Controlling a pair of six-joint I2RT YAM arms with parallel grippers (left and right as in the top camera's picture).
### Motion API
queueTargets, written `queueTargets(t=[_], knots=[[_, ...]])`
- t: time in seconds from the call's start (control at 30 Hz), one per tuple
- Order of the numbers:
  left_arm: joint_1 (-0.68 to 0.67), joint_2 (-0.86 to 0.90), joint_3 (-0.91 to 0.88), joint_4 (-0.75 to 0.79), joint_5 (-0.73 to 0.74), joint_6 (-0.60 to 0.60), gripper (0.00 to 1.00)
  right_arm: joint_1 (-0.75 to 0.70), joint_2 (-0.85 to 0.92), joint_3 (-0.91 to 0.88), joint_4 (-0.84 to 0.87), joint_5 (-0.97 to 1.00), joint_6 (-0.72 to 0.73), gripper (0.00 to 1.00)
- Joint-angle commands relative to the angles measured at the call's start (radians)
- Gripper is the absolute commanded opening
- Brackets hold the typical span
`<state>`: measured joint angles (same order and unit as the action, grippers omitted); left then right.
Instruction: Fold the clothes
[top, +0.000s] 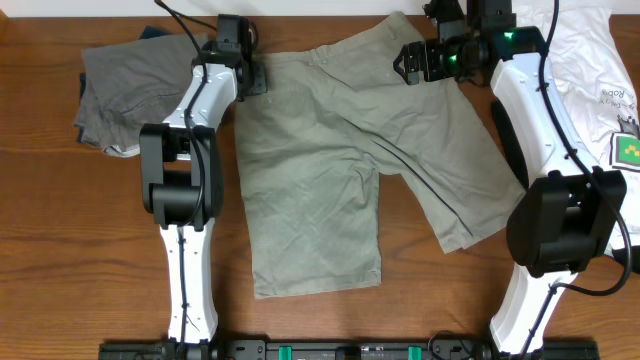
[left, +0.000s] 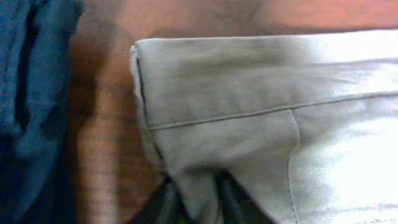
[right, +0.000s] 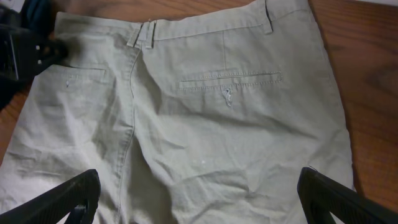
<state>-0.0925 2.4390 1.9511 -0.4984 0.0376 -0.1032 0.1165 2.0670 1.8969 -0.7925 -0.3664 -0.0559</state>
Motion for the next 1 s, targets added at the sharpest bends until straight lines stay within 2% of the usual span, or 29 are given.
queueTargets(t=[0.0,0.37,0.63,0.9,0.97], knots=[[-0.002,0.014,0.015,-0.056,-0.001,-0.026,0.06,0.022,-0.018,0.014,-0.003,-0.005,-0.006,0.99],[-0.002,-0.143,0.015,-0.31,-0.008,-0.058,0.06,0.022,-0.018,0.014,-0.006,-0.005,-0.005,0.99],[-0.002,-0.281,0.015,-0.637,-0.133,-0.079,0.06,0.024,-0.018,0.014,-0.039,-0.005,0.006,0.98],[-0.002,-0.301,0.01,-0.936,-0.145,-0.079,0.06,0.031,-0.018,0.012,-0.126,-0.004,0.034,0.99],[-0.002,-0.301,0.009,-0.974,-0.22,-0.157,0.06,0.036,-0.018,0.009,-0.167,-0.004,0.041,0.99]])
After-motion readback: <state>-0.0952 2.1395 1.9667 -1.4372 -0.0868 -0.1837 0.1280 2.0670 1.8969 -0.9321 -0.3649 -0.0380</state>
